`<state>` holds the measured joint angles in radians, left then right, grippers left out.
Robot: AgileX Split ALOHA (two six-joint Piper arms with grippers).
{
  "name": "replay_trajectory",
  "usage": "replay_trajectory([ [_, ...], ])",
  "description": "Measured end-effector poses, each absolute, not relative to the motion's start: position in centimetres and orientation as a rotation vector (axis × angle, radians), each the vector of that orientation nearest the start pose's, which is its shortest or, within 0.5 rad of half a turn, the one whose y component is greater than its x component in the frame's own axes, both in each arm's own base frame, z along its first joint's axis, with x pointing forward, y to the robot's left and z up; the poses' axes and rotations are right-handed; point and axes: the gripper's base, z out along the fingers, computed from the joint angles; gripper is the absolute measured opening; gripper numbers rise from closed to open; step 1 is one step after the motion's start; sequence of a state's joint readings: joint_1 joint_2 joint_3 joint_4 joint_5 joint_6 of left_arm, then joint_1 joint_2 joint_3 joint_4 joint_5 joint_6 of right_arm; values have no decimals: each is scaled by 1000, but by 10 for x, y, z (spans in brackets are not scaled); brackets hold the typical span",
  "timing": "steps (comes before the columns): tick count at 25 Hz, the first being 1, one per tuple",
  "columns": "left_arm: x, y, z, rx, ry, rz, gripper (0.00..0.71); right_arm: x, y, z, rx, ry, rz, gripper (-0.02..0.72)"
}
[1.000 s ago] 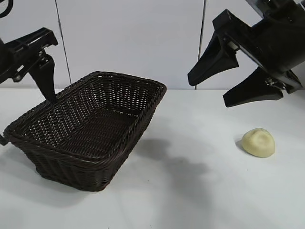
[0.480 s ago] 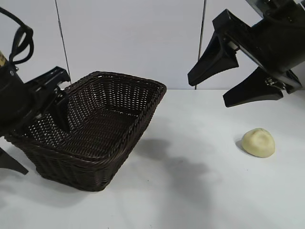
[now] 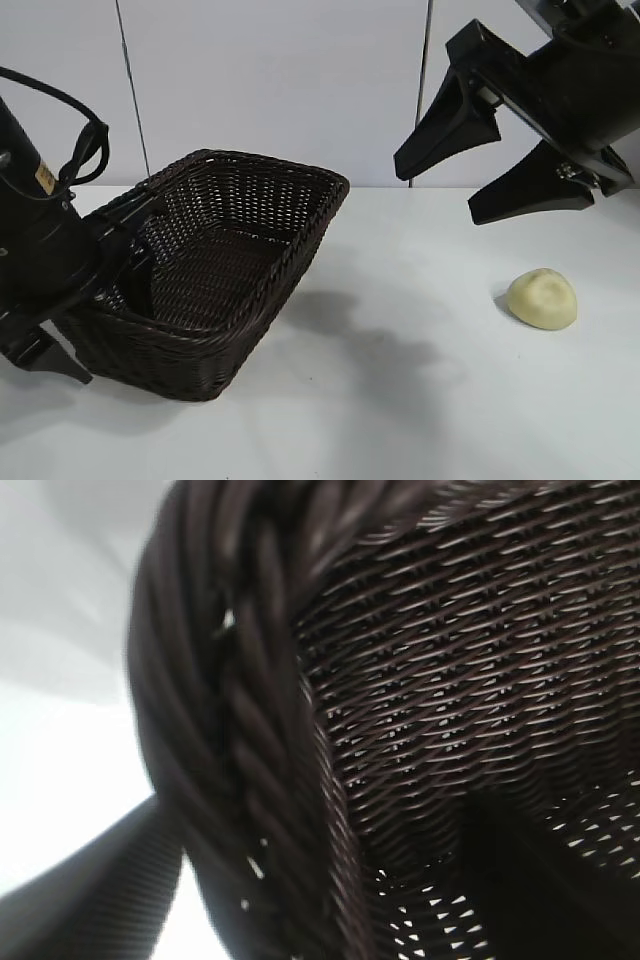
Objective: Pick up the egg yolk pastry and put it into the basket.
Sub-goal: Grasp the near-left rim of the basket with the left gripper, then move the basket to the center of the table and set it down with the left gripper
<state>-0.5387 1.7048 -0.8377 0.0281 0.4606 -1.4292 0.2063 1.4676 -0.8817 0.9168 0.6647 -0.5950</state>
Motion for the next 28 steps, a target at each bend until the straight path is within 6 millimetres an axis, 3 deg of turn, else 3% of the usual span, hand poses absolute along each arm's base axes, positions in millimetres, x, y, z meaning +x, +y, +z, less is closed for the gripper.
replay_trajectory([
  [2,256,-153,151,-1273,2645,-403,174,271,102,243,-217,2514,810,568],
  [5,257,-155,151,-1351,2617,-439,98,271,102,243,-217,2514,810,568],
  [15,262,-145,154,-1344,2635,-403,98,271,102,243,-217,2514,810,568],
  [22,282,-128,174,-1203,2695,-438,98,271,102,243,-218,2514,809,568],
  [28,301,-112,193,-922,2794,-564,98,271,102,243,-218,2514,809,568],
])
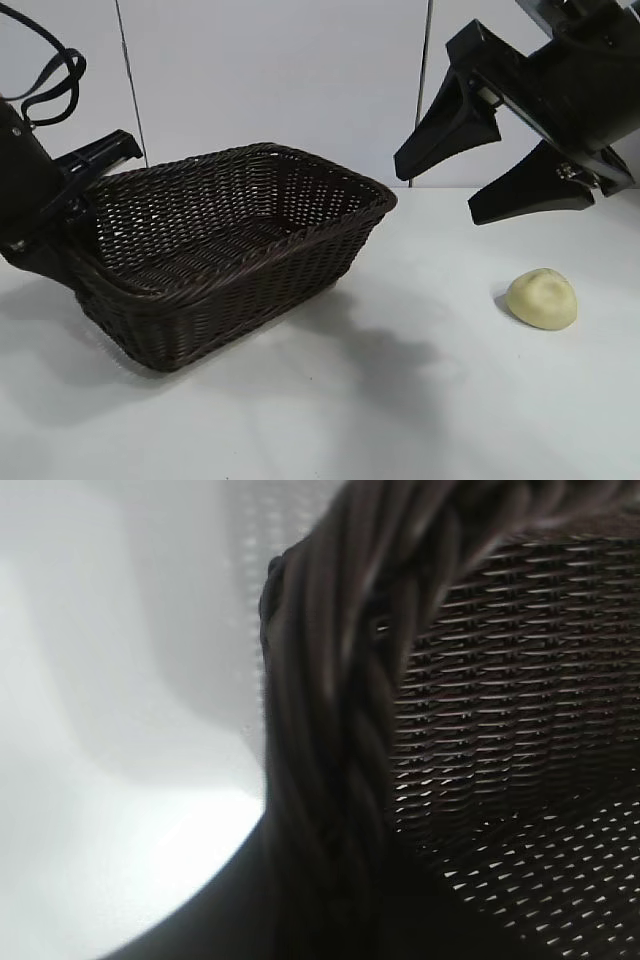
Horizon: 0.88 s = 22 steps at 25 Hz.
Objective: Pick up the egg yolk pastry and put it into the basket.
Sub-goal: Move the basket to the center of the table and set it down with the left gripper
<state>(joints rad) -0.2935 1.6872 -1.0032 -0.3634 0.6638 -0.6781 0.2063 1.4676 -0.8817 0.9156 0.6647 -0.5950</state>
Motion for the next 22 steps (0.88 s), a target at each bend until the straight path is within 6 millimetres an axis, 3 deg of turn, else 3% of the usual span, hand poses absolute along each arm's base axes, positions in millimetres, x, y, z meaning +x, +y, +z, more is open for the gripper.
replay_trajectory([
  [5,314,-103,211,-630,2833,-592,98,271,102,243,-218,2514,809,568],
  [9,325,-107,220,-434,2880,-590,98,271,102,243,-218,2514,809,568],
  [16,348,-115,209,-185,2976,-572,98,271,102,243,-223,2516,805,568],
  [22,352,-116,205,-37,2992,-562,98,271,102,243,-229,2518,799,568],
])
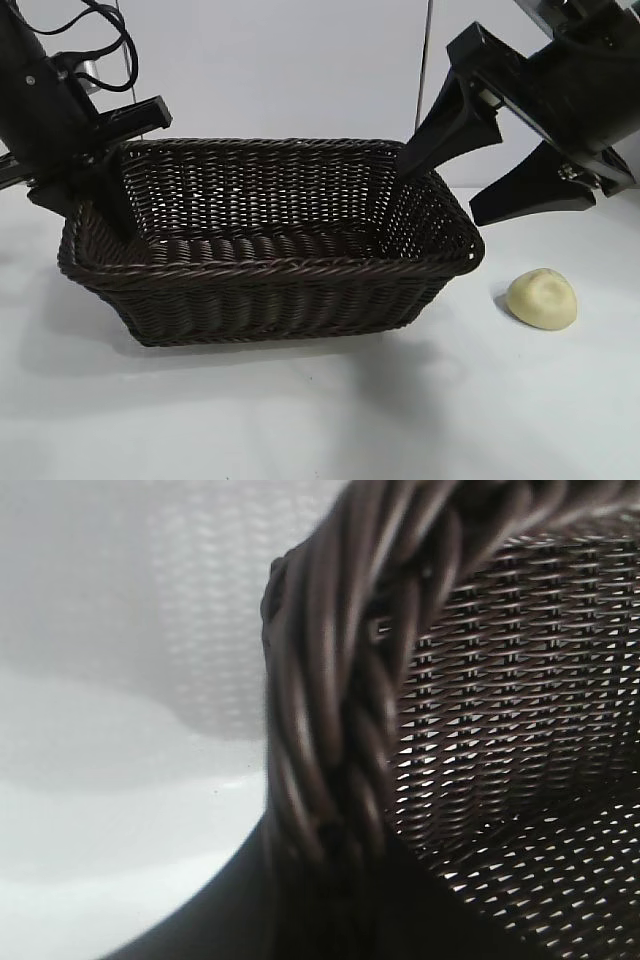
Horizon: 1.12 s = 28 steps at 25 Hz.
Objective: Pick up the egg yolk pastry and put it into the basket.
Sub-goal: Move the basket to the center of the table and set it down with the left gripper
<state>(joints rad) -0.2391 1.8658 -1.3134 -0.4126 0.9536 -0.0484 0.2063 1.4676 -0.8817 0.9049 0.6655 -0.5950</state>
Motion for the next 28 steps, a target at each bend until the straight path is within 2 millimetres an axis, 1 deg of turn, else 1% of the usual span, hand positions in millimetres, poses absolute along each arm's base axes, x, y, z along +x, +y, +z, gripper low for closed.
replay_trajectory([
  [6,351,-116,205,80,2991,-555,98,271,102,242,-229,2518,798,568],
  [16,351,-117,204,183,2983,-562,98,271,102,242,-232,2519,796,568],
  [21,358,-121,186,191,3020,-595,98,271,102,242,-223,2521,799,568],
  [28,366,-124,171,185,3036,-598,98,271,102,242,-214,2523,801,568],
])
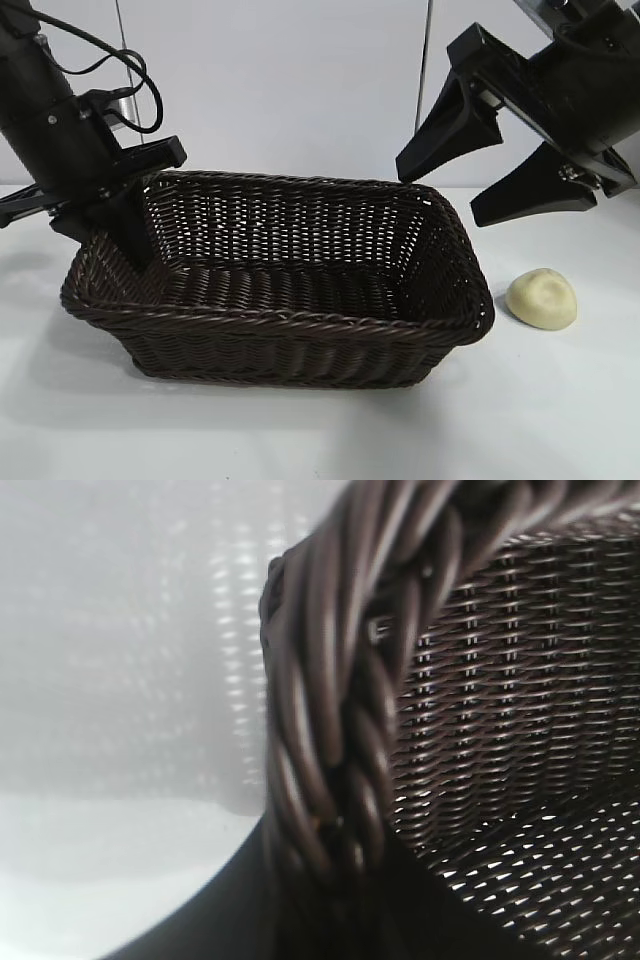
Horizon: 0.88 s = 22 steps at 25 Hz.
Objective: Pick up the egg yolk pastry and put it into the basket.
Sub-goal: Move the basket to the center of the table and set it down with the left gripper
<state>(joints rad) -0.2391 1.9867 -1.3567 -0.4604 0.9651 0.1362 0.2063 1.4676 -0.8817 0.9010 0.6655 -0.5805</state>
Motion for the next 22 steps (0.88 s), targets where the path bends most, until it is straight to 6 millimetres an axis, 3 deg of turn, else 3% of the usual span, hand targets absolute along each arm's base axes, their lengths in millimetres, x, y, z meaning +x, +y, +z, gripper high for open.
replay_trajectory([
  [10,368,-125,162,196,3042,-622,116,271,101,242,-217,2526,795,568],
  [12,369,-126,163,185,3035,-634,179,271,101,242,-217,2526,795,568],
  [17,372,-127,168,184,3017,-645,475,271,101,242,-217,2526,795,568],
  [19,375,-128,173,198,3010,-651,547,271,101,242,-217,2526,795,568],
  [22,380,-129,185,250,3005,-637,587,271,101,242,-220,2527,792,568],
])
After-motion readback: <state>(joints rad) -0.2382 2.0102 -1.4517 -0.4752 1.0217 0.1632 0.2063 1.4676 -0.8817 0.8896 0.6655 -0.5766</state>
